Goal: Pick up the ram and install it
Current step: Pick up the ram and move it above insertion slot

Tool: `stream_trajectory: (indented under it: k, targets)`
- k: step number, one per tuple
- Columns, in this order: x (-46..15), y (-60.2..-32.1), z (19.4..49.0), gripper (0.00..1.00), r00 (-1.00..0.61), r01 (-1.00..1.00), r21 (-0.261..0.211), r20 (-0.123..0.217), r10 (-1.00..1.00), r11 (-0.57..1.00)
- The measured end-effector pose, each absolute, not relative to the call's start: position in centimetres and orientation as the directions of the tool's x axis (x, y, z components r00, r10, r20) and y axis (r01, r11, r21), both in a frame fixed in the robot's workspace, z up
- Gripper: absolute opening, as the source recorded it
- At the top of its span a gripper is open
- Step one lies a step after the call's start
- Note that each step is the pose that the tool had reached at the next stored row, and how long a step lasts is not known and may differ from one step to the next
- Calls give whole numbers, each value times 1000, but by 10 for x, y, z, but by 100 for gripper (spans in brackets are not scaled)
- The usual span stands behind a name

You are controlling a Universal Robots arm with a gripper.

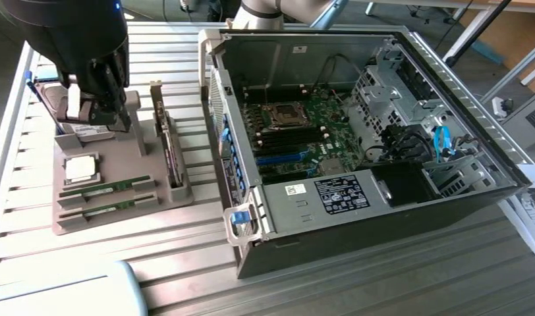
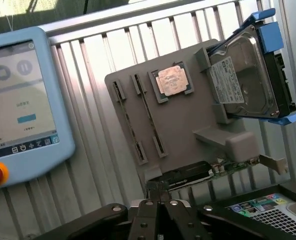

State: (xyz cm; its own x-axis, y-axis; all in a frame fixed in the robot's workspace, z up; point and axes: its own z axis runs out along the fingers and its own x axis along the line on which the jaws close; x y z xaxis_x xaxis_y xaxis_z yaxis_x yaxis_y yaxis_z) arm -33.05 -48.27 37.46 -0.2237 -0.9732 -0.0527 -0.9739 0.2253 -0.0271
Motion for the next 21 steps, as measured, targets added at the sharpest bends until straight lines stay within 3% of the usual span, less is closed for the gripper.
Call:
stream_trajectory:
  k: [8,14,18,20,21]
  targets:
    - [-331,-483,372,11,-71,-997,-27,-53,-996,73]
    - [-331,-483,372,11,-59,-998,-27,-52,-997,60]
    - [-331,-483,372,23,-59,-998,-27,-52,-997,60]
    - [-331,-483,372,36,-59,-998,-27,-52,-997,60]
    - [-331,-483,372,36,-59,-998,-27,-52,-997,60]
